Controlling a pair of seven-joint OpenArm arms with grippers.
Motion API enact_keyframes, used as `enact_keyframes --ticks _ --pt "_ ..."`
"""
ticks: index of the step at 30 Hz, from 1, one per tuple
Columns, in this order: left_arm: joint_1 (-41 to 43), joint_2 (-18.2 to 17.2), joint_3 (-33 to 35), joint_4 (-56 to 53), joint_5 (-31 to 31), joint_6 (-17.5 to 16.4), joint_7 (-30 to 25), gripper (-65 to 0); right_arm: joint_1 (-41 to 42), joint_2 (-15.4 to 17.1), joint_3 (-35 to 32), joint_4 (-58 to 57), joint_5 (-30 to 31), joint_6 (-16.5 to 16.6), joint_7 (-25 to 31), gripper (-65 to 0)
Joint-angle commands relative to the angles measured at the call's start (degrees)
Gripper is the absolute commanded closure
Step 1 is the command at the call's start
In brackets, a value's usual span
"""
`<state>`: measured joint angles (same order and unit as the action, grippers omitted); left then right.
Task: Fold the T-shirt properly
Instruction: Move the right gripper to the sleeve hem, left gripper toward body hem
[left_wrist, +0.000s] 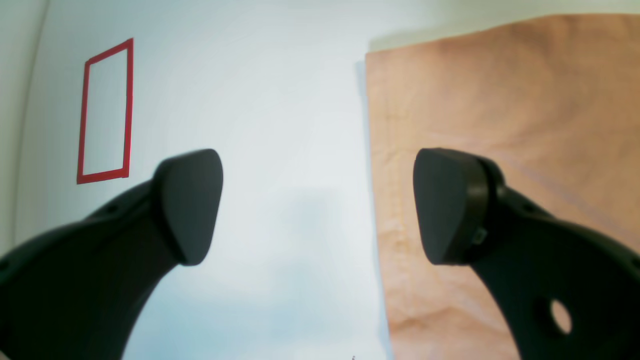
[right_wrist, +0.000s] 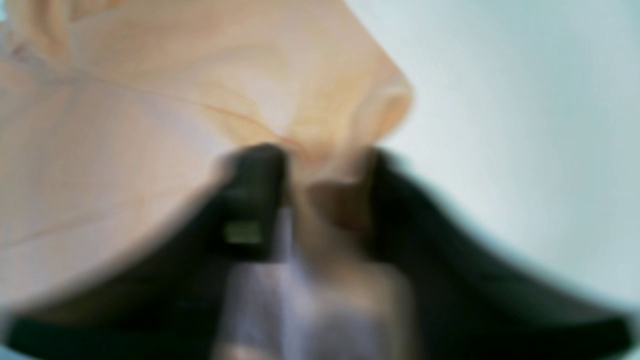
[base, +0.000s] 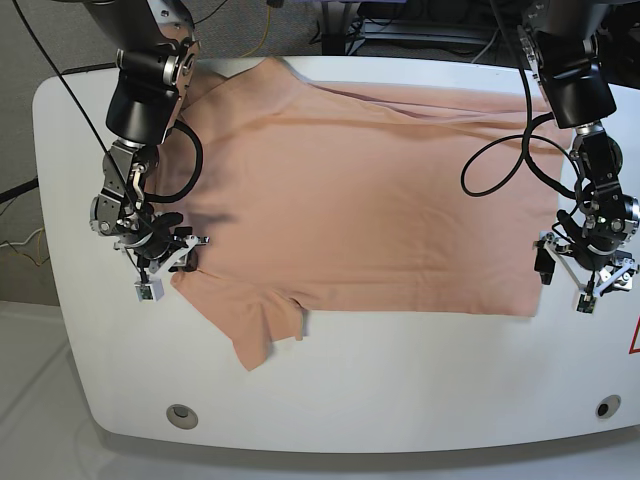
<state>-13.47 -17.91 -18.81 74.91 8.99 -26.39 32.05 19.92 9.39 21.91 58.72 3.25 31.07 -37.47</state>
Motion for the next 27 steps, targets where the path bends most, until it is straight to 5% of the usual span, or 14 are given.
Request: enact_keyframes --ticks 1,21,27 --pt "-1.34 -0.59 -0.23 0.82 -0.33 0.5 -1.15 -55.5 0.6 0.41 -0.07 0.14 -0.56 0.18 -1.6 0.0" --pt "-1.51 0.9 -0.49 -6.04 -0.95 0.41 -6.25 -55.5 0.52 1.12 -0.07 0.14 -0.56 0.27 -1.6 0.0" --pt "-3.45 0.72 -0.58 -9.38 -5.52 0.33 -6.95 -55.7 0.52 1.12 -0.07 0.14 -0.56 0.27 -1.6 0.0"
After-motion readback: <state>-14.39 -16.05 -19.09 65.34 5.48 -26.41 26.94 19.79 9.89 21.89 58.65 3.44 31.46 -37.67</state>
